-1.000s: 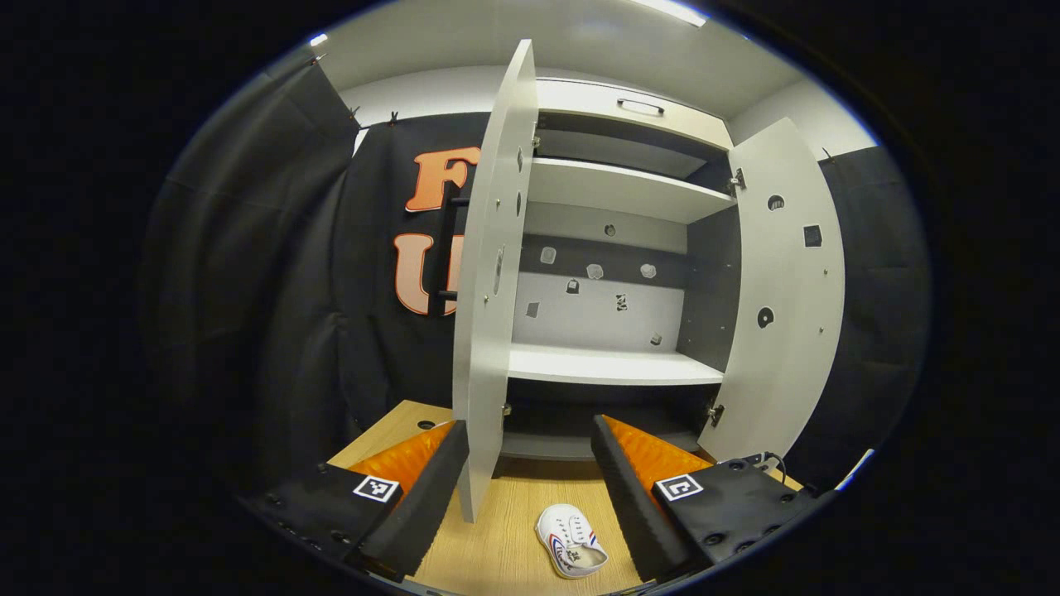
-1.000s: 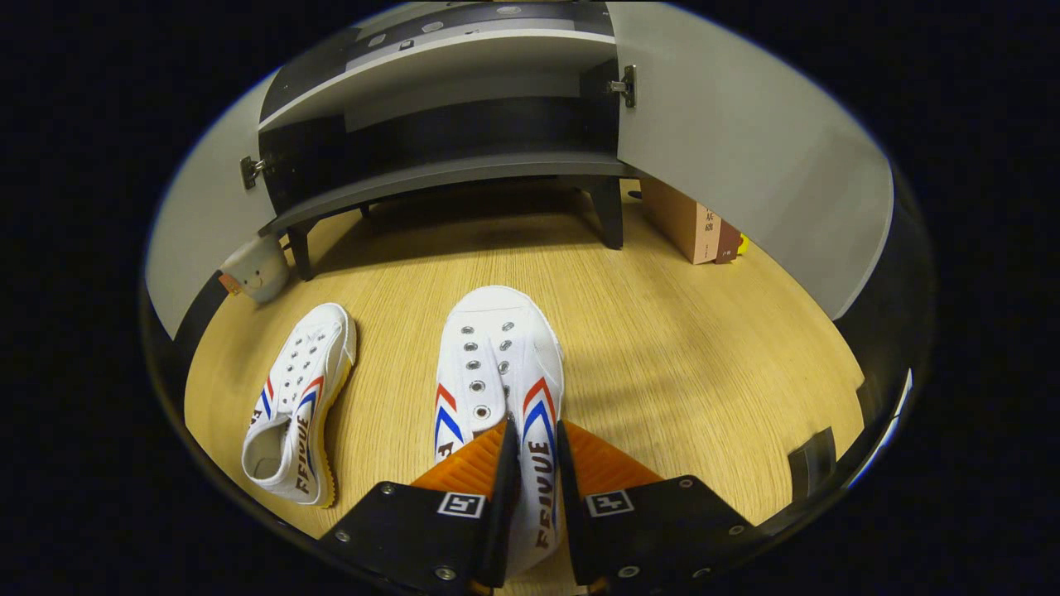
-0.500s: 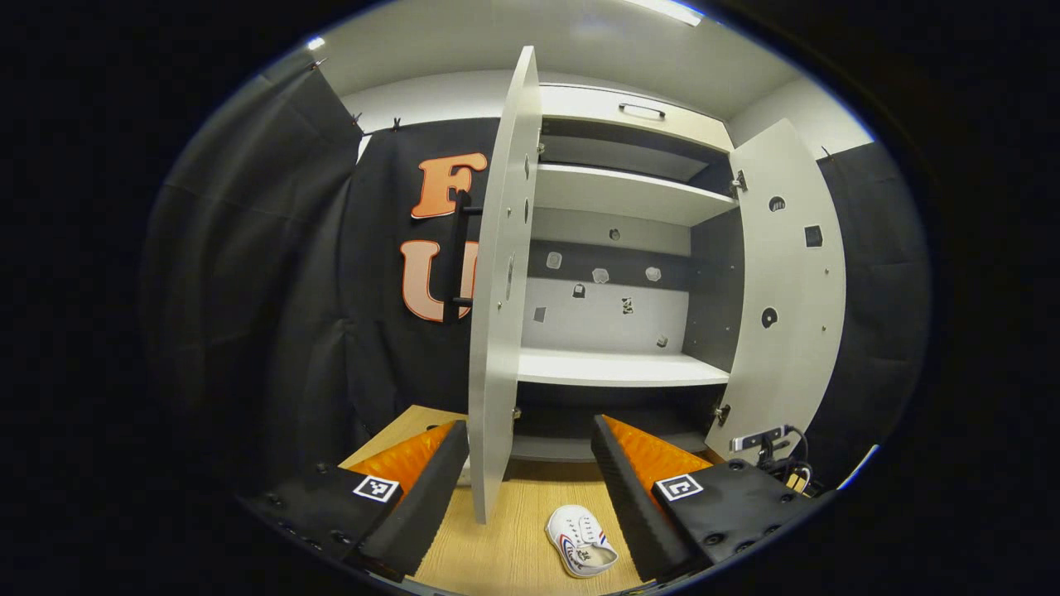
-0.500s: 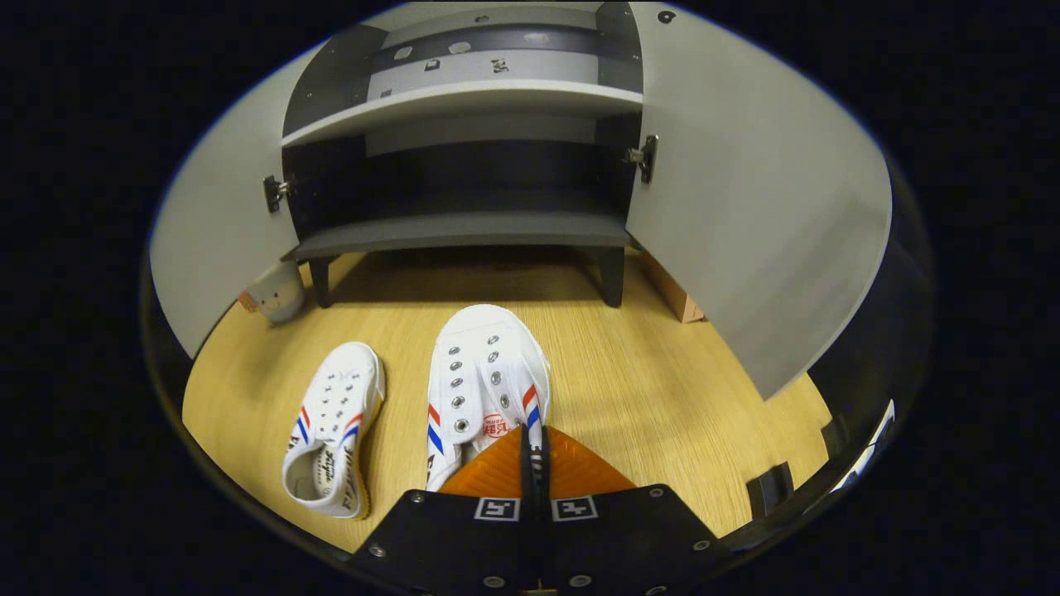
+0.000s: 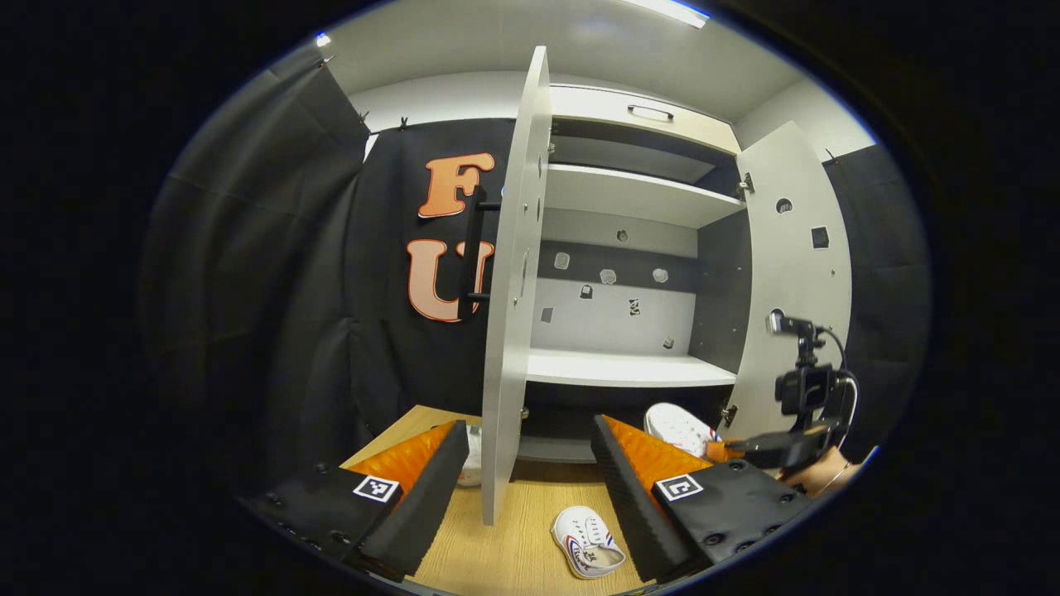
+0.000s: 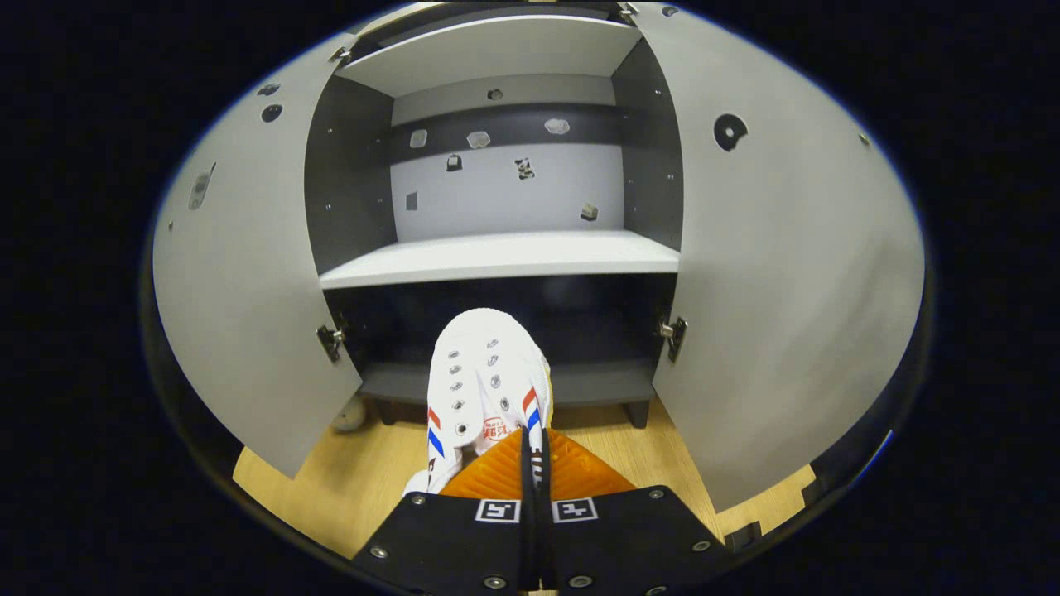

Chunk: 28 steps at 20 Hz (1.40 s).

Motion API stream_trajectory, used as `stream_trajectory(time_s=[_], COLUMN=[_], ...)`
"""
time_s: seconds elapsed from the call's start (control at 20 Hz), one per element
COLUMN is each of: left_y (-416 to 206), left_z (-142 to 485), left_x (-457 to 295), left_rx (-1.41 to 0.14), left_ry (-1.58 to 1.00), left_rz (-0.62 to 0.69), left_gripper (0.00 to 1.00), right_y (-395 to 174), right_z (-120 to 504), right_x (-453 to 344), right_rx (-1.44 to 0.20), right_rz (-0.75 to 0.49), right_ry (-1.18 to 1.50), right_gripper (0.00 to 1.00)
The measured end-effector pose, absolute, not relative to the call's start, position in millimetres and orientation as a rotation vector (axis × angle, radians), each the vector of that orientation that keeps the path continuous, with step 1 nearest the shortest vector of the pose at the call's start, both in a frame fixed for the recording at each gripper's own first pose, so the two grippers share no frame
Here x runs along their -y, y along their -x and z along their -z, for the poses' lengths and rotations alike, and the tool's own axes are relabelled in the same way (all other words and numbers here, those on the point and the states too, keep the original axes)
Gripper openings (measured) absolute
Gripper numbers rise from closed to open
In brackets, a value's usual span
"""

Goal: Grab one shoe with the right hand and put it into the shoe cabinet, grab the other shoe with the left hand and put it into the shoe cabinet; then close the right door with the right hand and the left door with the left hand.

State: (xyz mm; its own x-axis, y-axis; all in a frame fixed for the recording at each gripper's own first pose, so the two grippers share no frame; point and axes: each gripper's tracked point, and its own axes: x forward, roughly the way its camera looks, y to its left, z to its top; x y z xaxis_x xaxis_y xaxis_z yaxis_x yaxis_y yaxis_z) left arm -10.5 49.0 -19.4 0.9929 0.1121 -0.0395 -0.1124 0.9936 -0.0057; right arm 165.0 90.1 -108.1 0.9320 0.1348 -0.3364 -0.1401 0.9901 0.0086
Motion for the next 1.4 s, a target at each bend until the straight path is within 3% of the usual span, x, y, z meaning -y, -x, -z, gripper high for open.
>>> stream_trajectory(time_s=[0.25,0.7,1.1,1.4], left_y=[6.4,3.7,-0.3,-0.3], left_z=[22.7,20.3,26.2,24.3], left_x=[-50.9,-66.0,-73.5,-80.3], left_rx=[-0.042,-0.033,-0.049,-0.045], left_ry=[-0.010,-0.005,0.009,-0.003], left_rz=[-0.119,-0.150,-0.172,-0.201], left_gripper=[0.97,0.97,0.97,0.97], right_y=[-222.5,-318.6,-402.5,-430.2], right_z=[36.3,-37.1,-28.4,-3.5], right_x=[-105.2,-104.4,-99.1,-92.0], right_rx=[-0.273,-0.237,-0.329,-0.407], right_rz=[-0.146,-0.110,-0.046,-0.007], right_ry=[0.008,-0.017,-0.017,-0.052], right_gripper=[0.00,0.00,0.00,0.00])
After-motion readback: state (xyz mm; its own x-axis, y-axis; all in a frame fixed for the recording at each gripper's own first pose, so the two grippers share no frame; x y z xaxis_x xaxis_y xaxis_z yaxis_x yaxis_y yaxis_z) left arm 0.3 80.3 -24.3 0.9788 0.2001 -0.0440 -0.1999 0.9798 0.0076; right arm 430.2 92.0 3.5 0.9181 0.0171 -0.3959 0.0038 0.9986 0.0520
